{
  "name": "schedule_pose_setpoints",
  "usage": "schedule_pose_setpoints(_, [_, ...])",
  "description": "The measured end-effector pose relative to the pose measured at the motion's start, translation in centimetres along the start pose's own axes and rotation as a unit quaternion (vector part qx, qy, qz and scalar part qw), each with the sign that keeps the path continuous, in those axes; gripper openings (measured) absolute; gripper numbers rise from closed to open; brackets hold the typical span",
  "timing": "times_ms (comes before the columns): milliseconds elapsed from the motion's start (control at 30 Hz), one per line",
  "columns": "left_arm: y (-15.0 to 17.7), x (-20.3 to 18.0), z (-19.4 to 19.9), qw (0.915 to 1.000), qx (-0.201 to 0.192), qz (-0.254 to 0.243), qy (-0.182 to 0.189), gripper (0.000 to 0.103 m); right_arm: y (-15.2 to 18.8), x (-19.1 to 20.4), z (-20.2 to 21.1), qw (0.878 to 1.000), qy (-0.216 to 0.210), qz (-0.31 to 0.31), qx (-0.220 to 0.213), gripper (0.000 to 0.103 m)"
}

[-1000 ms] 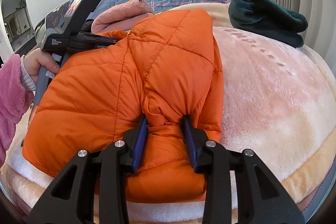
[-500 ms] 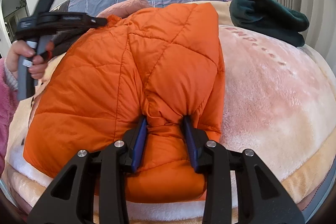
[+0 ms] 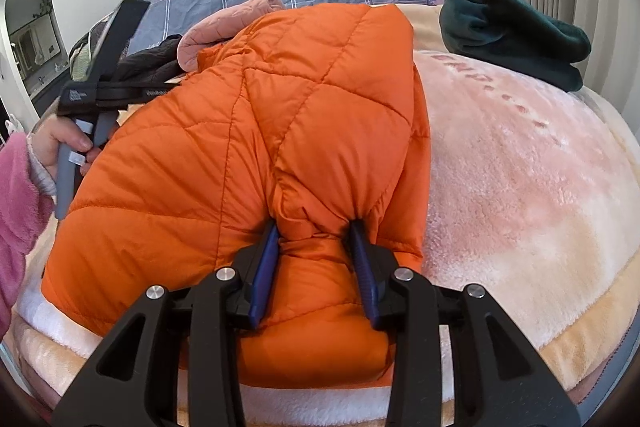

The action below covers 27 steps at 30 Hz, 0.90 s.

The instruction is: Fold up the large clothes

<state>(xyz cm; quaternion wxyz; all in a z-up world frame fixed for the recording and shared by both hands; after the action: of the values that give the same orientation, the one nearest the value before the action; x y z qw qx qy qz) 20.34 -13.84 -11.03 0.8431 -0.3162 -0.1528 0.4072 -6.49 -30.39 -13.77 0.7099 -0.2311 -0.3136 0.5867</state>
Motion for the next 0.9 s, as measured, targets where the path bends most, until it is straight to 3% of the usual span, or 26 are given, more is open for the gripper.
schedule_pose_setpoints(67, [-0.4,0.0,1.3,0.9998,-0.010,0.005,-0.017,0.033,0.0,0.0,0.0,1.000,0.002,0.003,0.001,0.037])
schedule_pose_setpoints(133, [-0.4,-0.2,3.2,0.9992,-0.023,0.016,-0.027,0.047,0.0,-0.1,0.0,1.000,-0.001,-0.001,0.002,0.038])
schedule_pose_setpoints(167, [-0.1,-0.5,4.9,0.9987,-0.039,0.021,-0.024,0.061,0.0,-0.2,0.0,1.000,-0.004,-0.004,0.002,0.038])
schedule_pose_setpoints(233, [0.9,-1.4,7.8,0.9978,-0.064,0.013,-0.010,0.064,0.0,-0.3,0.0,1.000,-0.009,-0.007,0.002,0.038])
schedule_pose_setpoints(367, [5.4,-4.6,13.9,0.9952,-0.092,-0.033,0.001,0.072,0.0,-0.4,0.0,1.000,-0.016,-0.014,0.004,0.038])
schedule_pose_setpoints(467, [9.9,-8.1,16.7,0.9926,-0.079,-0.086,0.032,0.077,-0.1,-0.5,-0.1,1.000,-0.020,-0.017,0.004,0.038])
schedule_pose_setpoints(567, [13.3,-11.6,17.9,0.9865,-0.066,-0.142,0.047,0.081,0.0,-0.5,0.0,1.000,-0.020,-0.019,0.003,0.039])
schedule_pose_setpoints(700, [16.1,-15.0,15.6,0.9799,-0.041,-0.195,-0.004,0.081,0.0,-0.6,0.0,1.000,-0.021,-0.020,-0.002,0.039])
schedule_pose_setpoints(800, [15.9,-15.7,13.6,0.9813,-0.040,-0.180,-0.054,0.081,-0.1,-0.7,0.0,0.999,-0.024,-0.021,-0.003,0.039])
schedule_pose_setpoints(900, [14.8,-15.8,14.0,0.9852,-0.069,-0.150,-0.048,0.081,-0.1,-0.9,0.0,0.999,-0.026,-0.023,-0.003,0.039])
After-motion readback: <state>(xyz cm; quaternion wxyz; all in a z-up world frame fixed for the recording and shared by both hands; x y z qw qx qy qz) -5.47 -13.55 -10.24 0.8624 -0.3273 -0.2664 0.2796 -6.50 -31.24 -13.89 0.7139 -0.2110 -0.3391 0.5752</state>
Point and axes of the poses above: each gripper's, at about its wrist camera, not at the fingertips, and z roughly against the way its jaws point, x to its left, y to its underside, the point moved 3 cm from there along -z, roughly the way its jaws point, and after that the axes turned 2 degrees about -z, right-handed, at the moved point
